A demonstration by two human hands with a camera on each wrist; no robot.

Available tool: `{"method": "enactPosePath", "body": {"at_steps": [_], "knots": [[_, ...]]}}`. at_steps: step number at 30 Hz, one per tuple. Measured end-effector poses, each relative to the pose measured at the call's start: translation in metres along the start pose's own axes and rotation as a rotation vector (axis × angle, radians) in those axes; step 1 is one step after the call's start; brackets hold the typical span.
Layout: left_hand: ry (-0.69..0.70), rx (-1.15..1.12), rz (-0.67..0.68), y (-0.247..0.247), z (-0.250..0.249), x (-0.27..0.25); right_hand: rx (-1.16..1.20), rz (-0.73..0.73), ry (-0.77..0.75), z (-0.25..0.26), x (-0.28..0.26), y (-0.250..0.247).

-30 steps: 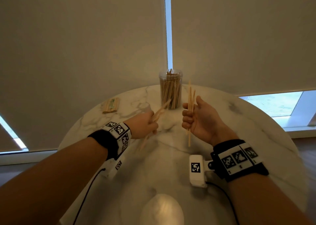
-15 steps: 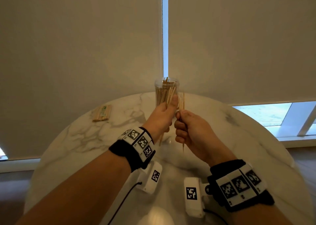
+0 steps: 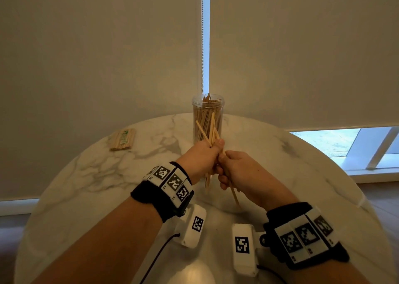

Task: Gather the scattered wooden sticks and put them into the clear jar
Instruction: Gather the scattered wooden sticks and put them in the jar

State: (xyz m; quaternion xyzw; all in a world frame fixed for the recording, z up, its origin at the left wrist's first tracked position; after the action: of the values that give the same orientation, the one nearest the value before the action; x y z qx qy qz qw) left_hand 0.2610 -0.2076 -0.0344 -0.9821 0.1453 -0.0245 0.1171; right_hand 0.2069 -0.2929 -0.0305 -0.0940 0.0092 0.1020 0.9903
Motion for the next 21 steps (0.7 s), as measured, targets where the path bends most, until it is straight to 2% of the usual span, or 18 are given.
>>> {"method": "enactPosePath", "body": {"at_steps": [5, 11, 13, 18, 21], "knots": [[-0.061, -0.122, 0.052, 0.002, 0.007, -0.004, -0.164, 0.009, 0.004, -0.001, 0.001, -0.001], [0.002, -0.149, -0.022, -0.008, 0.004, -0.005, -0.200, 0.045, -0.036, 0.004, -0.001, 0.002], [0.025, -0.150, -0.075, -0.012, 0.000, -0.005, -0.177, 0.059, -0.049, 0.005, -0.002, 0.003], [0.044, -0.312, -0.324, -0.039, -0.007, -0.010, -0.159, 0.098, -0.034, 0.000, -0.003, 0.000], [0.055, -0.626, -0.427, -0.060, -0.002, -0.009, -0.197, 0.122, -0.034, -0.002, -0.002, 0.000]]}}
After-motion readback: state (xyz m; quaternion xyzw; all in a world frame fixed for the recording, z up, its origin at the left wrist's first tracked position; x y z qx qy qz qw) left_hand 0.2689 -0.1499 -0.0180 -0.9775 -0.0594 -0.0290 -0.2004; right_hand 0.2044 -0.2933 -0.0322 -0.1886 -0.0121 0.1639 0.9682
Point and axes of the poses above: each hand's wrist, its own x-axis towards the middle knuckle, its own y-axis out of the palm, z = x × y, the point moved 8 cm from there along x, towards the middle knuckle, and after that the axes turned 1 degree about z, right-handed, at the moved point
